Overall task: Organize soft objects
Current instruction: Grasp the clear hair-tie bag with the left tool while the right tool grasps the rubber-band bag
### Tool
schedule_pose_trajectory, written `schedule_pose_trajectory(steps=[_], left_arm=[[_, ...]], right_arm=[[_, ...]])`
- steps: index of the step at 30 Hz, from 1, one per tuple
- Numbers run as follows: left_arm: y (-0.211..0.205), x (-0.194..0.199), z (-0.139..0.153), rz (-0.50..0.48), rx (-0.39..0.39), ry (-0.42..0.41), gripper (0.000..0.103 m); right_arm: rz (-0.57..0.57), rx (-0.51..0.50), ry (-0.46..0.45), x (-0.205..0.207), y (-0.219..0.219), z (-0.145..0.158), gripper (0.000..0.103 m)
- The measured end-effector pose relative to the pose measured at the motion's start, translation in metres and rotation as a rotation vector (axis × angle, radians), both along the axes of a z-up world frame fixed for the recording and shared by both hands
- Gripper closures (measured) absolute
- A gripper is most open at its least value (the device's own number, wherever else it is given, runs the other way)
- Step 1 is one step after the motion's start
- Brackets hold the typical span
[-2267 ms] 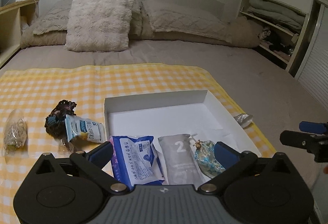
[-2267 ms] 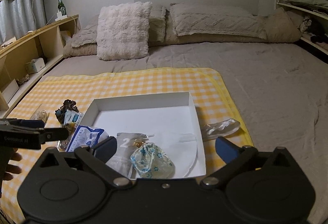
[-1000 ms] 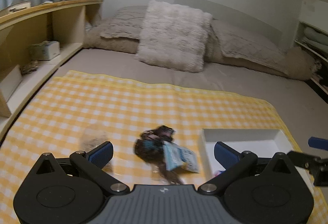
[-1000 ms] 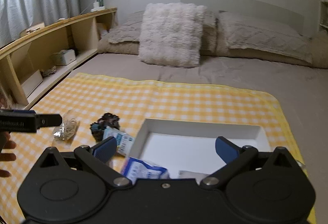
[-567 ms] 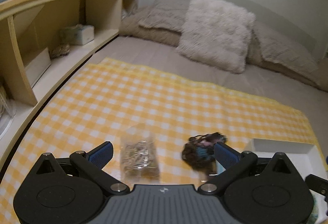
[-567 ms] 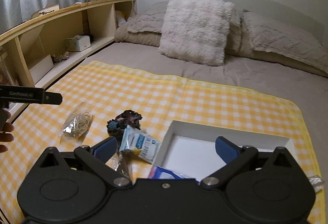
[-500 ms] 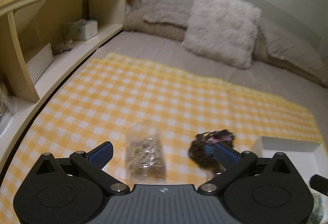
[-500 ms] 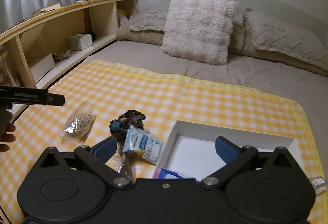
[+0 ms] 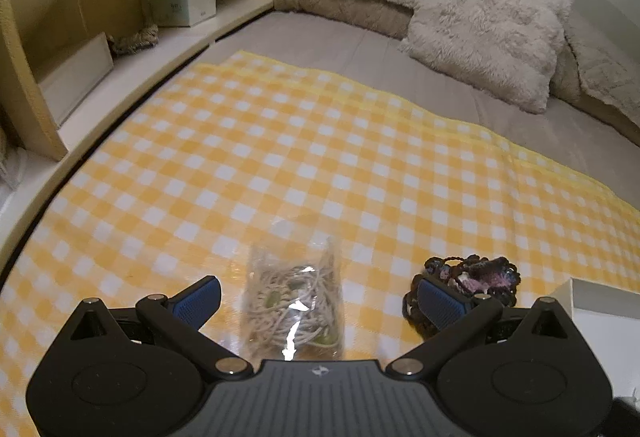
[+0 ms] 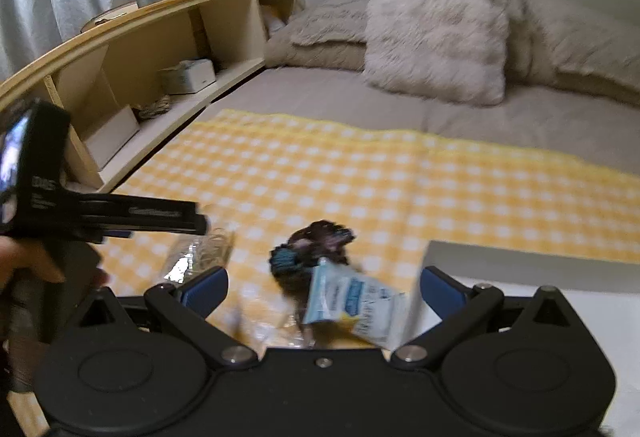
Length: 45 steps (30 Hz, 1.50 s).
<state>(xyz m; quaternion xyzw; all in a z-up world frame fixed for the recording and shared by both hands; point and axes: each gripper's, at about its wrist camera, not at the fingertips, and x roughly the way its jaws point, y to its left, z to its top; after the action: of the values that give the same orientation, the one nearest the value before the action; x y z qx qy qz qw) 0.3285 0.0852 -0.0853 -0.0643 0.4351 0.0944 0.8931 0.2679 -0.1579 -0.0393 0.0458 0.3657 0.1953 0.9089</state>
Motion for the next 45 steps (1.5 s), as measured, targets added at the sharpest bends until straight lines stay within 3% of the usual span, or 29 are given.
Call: schedule_pose_trajectory(steps=[4, 5, 9, 11, 15, 21, 25, 29, 33, 39, 45], left_arm=[[-0.004, 0.015, -0.014, -0.014, 0.011, 0.038, 0.000], [-0.005, 0.018, -0.017, -0.014, 0.017, 0.046, 0.000], [-0.004, 0.028, -0.030, -0.009, 0.033, 0.077, 0.000], [-0.002, 0.032, -0.036, -0.004, 0.037, 0.097, 0.000], [0.005, 0.037, -0.046, 0.009, 0.043, 0.132, 0.000], [0.018, 0.039, -0.055, 0.035, 0.020, 0.165, 0.001], [0.021, 0.039, -0.062, 0.022, -0.011, 0.218, 0.011], [0.015, 0.037, -0.061, 0.000, 0.034, 0.231, 0.029], [0.015, 0.030, -0.058, -0.022, 0.023, 0.233, 0.040], [0.023, 0.012, -0.046, -0.032, -0.009, 0.228, 0.044], [0.033, -0.012, -0.023, -0.036, -0.035, 0.159, 0.044]], right_arm=[[0.027, -0.012, 0.036, 0.013, 0.008, -0.010, 0.001], [0.029, -0.023, 0.050, 0.017, 0.011, -0.013, 0.005], [0.046, -0.043, 0.142, 0.032, 0.019, -0.030, 0.042], [0.076, -0.043, 0.213, 0.038, 0.023, -0.042, 0.051], [0.122, -0.077, 0.313, 0.043, 0.031, -0.064, 0.053], [0.164, -0.157, 0.384, 0.045, 0.044, -0.088, 0.058], [0.197, -0.197, 0.398, 0.041, 0.054, -0.096, 0.058], [0.237, -0.211, 0.412, 0.034, 0.064, -0.096, 0.065], [0.284, -0.215, 0.402, 0.026, 0.072, -0.087, 0.075], [0.268, -0.155, 0.342, 0.020, 0.069, -0.064, 0.078], [0.203, -0.088, 0.247, 0.015, 0.054, -0.037, 0.078]])
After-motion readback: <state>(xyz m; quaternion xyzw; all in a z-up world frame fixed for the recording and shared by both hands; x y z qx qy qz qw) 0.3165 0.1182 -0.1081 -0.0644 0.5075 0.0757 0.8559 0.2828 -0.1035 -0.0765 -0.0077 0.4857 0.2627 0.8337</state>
